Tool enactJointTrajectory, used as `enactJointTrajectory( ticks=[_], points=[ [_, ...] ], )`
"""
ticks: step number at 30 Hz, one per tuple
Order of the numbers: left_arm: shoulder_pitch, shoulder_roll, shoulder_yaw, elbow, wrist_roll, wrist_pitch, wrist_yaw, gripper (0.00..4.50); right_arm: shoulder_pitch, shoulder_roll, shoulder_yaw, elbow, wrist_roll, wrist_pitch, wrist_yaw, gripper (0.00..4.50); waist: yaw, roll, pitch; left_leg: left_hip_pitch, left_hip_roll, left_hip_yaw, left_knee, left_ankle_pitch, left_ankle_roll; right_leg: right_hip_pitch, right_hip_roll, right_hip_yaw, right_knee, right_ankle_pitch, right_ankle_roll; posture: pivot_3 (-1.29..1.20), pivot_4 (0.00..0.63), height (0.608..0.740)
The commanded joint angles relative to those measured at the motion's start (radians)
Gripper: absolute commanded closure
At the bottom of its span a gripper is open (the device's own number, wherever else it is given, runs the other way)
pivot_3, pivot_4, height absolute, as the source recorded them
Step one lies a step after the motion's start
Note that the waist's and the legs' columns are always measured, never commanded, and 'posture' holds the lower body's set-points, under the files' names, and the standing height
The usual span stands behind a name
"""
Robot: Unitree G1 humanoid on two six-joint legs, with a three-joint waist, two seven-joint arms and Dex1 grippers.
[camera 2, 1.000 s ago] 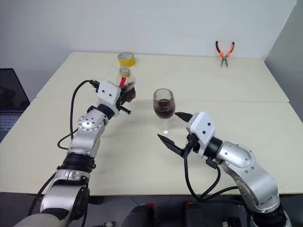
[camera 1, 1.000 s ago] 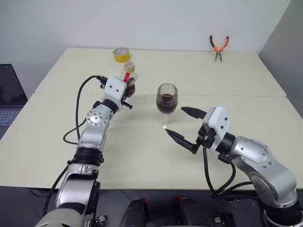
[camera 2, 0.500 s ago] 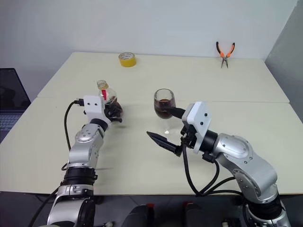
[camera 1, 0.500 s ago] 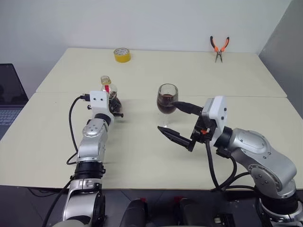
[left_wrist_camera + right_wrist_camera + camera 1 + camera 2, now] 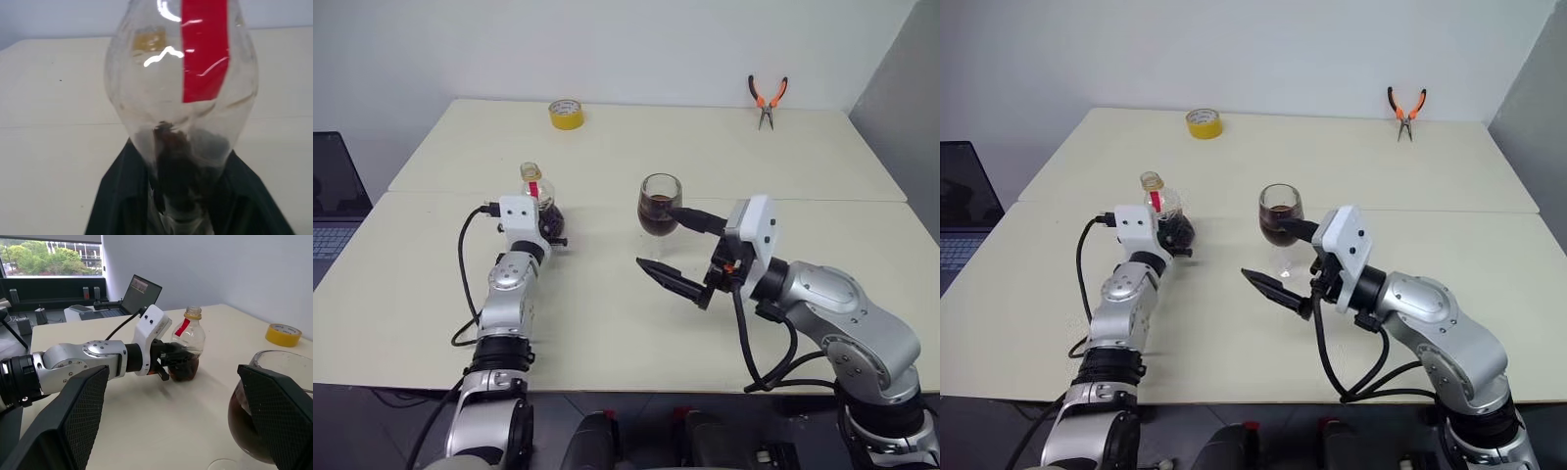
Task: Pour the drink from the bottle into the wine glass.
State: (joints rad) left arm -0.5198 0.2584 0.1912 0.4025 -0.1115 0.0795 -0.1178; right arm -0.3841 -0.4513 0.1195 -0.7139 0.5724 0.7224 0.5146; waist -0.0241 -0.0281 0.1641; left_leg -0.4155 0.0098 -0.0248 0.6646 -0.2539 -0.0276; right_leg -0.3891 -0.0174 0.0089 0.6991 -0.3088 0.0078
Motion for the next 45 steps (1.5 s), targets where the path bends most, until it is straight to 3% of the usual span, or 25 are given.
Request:
enactJointTrajectory(
  ticks=[1,6,13,18,22,30,33,45],
  points=[
    [0.013,-0.006,0.010,-0.018,-0.005,-0.023,0.011,1.72,-0.015,-0.003,-0.009,-0.022,0.005,-0.005,-0.006,0.00,0.000,0.000,0.000,0.000,0.000,0.000,0.000,0.000,0.000,0.000,0.000,0.000,0.000,0.000,0.000,0.00,0.150,0.740],
    [0.034,-0.017,0.011,-0.041,-0.007,-0.022,0.015,0.05,-0.003,-0.007,-0.011,-0.022,-0.001,-0.011,-0.003,0.00,0.000,0.000,0.000,0.000,0.000,0.000,0.000,0.000,0.000,0.000,0.000,0.000,0.000,0.000,0.000,0.00,0.150,0.740],
    [0.104,-0.005,0.010,-0.165,-0.006,0.014,0.015,0.02,0.065,-0.036,-0.040,-0.034,-0.022,-0.051,0.003,0.00,0.000,0.000,0.000,0.000,0.000,0.000,0.000,0.000,0.000,0.000,0.000,0.000,-0.001,0.000,0.000,0.00,0.150,0.740],
    [0.243,-0.014,0.033,-0.387,-0.050,0.113,0.013,0.02,0.238,-0.020,-0.100,-0.013,-0.071,-0.148,-0.028,0.00,0.001,0.000,0.000,0.000,0.000,0.000,-0.001,0.000,0.000,0.000,0.000,0.000,-0.001,0.000,0.000,0.00,0.150,0.740],
    [0.330,-0.021,-0.006,-0.494,0.039,0.161,0.081,0.02,0.349,0.065,-0.071,0.137,-0.229,-0.376,-0.083,0.00,0.001,-0.001,-0.001,0.002,0.000,0.000,-0.001,0.000,0.000,0.002,0.000,0.001,-0.001,0.000,0.000,0.00,0.150,0.740],
    [0.361,-0.056,-0.019,-0.500,0.066,0.125,0.114,0.02,0.342,0.238,-0.134,0.542,-0.480,-0.816,-0.306,0.00,0.003,-0.001,-0.002,0.003,0.000,0.003,-0.002,0.000,0.000,0.002,0.000,0.003,-0.001,0.000,0.000,0.00,0.150,0.740],
    [0.364,-0.068,-0.002,-0.486,0.058,0.082,0.126,0.02,0.335,0.310,-0.222,0.611,-0.454,-0.873,-0.408,0.00,0.006,-0.001,-0.002,0.003,0.001,0.003,-0.003,0.000,0.000,0.002,0.000,0.003,-0.001,0.000,0.000,0.00,0.150,0.740],
    [0.378,-0.046,0.011,-0.465,0.029,0.022,0.065,0.02,0.328,0.277,-0.263,0.630,-0.386,-0.879,-0.304,0.00,0.008,-0.001,-0.002,0.004,0.001,0.003,-0.003,0.000,0.000,0.002,0.000,0.004,-0.001,0.000,0.000,0.00,0.150,0.740]
  ],
)
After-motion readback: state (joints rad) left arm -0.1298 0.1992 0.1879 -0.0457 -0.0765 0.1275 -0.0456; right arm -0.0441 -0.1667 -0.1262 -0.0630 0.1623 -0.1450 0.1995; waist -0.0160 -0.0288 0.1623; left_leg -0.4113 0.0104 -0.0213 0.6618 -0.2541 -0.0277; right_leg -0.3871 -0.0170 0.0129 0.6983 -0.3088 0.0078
